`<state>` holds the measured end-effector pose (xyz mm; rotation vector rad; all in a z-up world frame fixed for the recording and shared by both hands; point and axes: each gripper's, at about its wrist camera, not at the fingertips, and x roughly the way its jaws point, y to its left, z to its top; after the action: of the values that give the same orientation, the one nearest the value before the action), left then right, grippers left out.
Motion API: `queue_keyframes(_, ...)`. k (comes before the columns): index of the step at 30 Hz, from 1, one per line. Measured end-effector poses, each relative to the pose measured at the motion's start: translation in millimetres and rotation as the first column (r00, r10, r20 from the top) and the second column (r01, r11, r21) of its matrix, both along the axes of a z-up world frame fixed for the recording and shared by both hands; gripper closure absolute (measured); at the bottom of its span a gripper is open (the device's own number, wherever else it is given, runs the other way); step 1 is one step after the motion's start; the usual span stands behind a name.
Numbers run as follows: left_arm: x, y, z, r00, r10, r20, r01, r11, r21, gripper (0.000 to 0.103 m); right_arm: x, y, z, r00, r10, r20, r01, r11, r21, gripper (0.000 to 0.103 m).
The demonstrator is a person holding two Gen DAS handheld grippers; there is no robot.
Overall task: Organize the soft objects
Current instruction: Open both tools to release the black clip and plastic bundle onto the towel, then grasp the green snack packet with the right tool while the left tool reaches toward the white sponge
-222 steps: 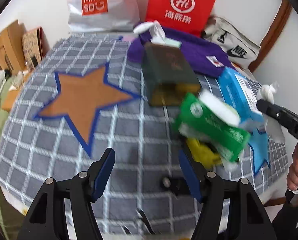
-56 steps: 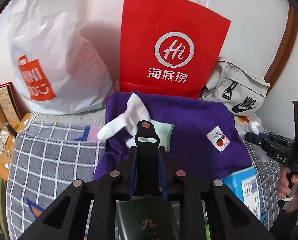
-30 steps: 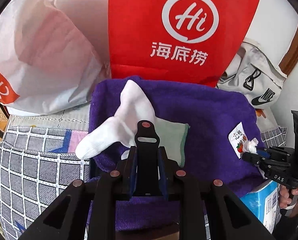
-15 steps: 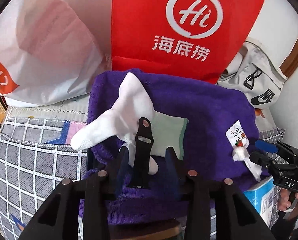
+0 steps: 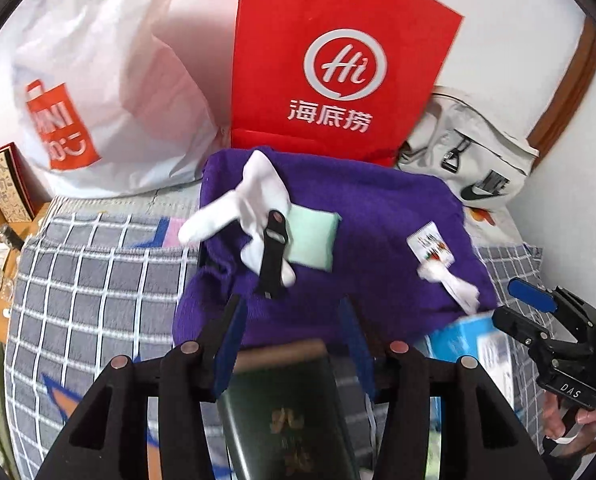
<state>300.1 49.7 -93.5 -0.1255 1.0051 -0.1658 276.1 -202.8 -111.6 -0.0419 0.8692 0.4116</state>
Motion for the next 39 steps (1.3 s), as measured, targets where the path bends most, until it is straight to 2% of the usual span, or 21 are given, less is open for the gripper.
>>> queue_keyframes(6,-42.8,-1.1,10.2,1.000,-0.004,0.010,0.004,1.000,0.000,0.053,-41.4,4.5,9.2,1.000,-0.003,0.000,0.003,0.998,0.057,0.046)
queue_keyframes(10,-69.4,3.1,12.2,1.000,0.002,0.012,-0.002,0.999,-0.032,0.050,-66.8,10.2,13.9,1.000,-0.021,0.008,0.020,0.998,0.055,0.046)
queue_keyframes(20,-120.9,8.4,6.8,1.000,0.004,0.008,-0.004,0.999,-0.054,0.050,-119.3,21.4,19.5,0.999,-0.028,0.031,0.026,0.998,0.049,0.044)
queue_keyframes(32,-157.7,18.6,-10.5,1.000,0.024,-0.013,-0.025,0.998,-0.057,0.050,-151.8,30.6,19.4,0.999,-0.013,0.045,0.011,0.999,0.049,0.044)
queue_keyframes(39,-169.1,30.8,-26.6,0.997,0.063,-0.045,-0.065,0.997,-0.047,0.050,-156.5,37.3,4.2,0.999,0.022,0.023,-0.024,0.998,0.058,0.041)
